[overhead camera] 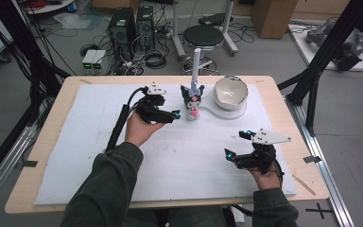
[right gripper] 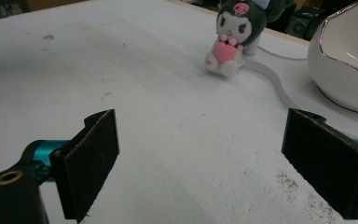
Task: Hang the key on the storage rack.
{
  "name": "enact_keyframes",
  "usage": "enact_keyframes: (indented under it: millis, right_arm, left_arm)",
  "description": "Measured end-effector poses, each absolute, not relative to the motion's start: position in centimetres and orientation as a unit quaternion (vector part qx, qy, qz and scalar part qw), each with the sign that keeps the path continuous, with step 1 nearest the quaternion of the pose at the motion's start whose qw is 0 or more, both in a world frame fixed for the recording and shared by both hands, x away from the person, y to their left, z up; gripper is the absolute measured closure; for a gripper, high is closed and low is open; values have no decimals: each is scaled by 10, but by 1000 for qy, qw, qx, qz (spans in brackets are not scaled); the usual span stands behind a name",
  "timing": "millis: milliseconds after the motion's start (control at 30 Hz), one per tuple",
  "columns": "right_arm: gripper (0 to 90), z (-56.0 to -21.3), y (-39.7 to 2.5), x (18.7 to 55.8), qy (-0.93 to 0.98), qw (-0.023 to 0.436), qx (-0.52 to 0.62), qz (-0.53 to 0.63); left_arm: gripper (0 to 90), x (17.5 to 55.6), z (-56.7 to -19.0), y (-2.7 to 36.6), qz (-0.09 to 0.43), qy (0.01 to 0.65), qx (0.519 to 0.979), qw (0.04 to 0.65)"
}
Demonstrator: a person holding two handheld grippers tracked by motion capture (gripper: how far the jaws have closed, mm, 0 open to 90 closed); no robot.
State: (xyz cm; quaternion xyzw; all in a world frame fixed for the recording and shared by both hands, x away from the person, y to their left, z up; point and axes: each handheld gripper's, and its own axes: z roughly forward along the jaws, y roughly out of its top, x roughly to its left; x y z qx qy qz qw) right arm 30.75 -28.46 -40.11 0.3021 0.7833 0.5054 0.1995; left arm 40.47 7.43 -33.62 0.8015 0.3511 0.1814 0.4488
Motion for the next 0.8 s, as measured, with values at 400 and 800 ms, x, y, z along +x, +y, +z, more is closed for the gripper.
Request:
enact_keyframes:
  millis: [400, 800]
  right_arm:
    - [100, -402, -283, 309, 783, 201, 304, 504]
    - [100, -402, -283, 308, 782, 200, 307, 504]
  left_arm:
    - [263, 396, -339, 92, 181, 359, 795, 454]
    - [263, 387, -339, 106, 184, 362, 791, 458]
